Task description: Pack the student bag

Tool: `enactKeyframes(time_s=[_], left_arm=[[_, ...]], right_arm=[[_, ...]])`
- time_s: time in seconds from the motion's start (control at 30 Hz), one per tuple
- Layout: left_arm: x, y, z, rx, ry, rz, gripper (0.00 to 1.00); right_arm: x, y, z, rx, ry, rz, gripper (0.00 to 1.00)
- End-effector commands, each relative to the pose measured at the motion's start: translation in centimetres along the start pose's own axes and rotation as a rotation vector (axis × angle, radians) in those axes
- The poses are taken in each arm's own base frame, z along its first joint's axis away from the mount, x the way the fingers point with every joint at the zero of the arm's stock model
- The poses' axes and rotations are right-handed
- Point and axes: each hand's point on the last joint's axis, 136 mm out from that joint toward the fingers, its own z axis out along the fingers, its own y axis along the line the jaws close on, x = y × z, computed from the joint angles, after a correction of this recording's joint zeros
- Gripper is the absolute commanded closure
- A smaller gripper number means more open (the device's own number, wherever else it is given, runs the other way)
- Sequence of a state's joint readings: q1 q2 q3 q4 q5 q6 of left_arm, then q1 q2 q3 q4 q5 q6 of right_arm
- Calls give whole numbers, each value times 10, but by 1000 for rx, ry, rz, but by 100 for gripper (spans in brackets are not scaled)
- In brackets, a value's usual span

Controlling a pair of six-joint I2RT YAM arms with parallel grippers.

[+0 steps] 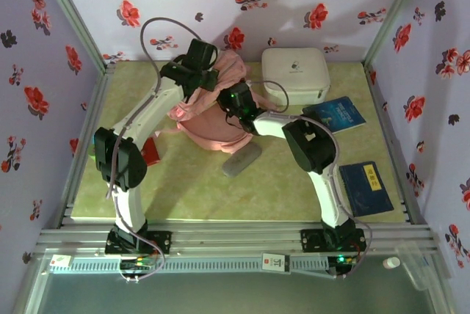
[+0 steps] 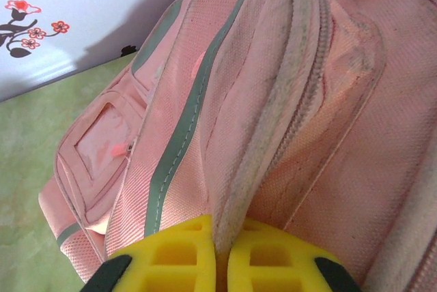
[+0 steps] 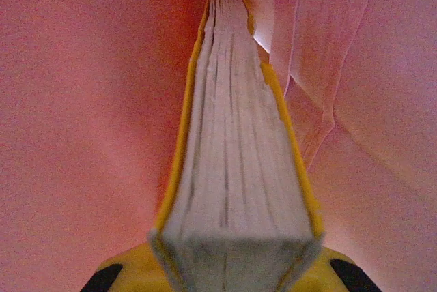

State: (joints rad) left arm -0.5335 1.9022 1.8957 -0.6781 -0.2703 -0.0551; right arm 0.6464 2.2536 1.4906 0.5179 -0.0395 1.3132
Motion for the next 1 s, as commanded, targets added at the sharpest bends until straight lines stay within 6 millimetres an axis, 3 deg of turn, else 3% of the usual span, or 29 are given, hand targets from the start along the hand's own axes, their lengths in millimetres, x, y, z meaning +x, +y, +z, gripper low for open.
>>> enactKeyframes(time_s=[0.0, 0.13, 0.2, 0.4, 0.53, 0.63, 0.7, 0.73, 0.8, 0.9, 0.97], left_arm=[[-47, 27, -43, -26, -173, -112, 100], [-42, 31, -40, -23, -161, -110, 100], [-38, 33, -37, -21, -152, -111, 100], [-22, 44, -25, -39, -124, -89, 100], [0, 50, -18, -44, -100, -29, 100], [18, 44, -17, -15, -80, 6, 100], [35, 39, -14, 7, -44, -17, 100], [43, 36, -13, 24, -21, -39, 93], [57, 30, -13, 67, 23, -116, 68], [73, 26, -18, 91, 36, -220, 39], [81, 24, -24, 105, 24, -274, 24]], right_arm=[[-6, 15, 7, -40, -26, 43, 76], [-8, 18, -16, -18, -35, 29, 58], [-10, 29, -33, -56, -33, 28, 52], [-7, 37, -90, -70, 2, 25, 44], [-12, 1, -140, 125, -12, -49, 41], [-29, -30, -187, 285, -97, -141, 34], [-45, -40, -216, 349, -153, -203, 32], [-53, -41, -226, 369, -172, -248, 32], [-76, -45, -249, 449, -200, -363, 27], [-111, -59, -276, 594, -188, -450, 25], [-130, -68, -289, 664, -174, -490, 21]])
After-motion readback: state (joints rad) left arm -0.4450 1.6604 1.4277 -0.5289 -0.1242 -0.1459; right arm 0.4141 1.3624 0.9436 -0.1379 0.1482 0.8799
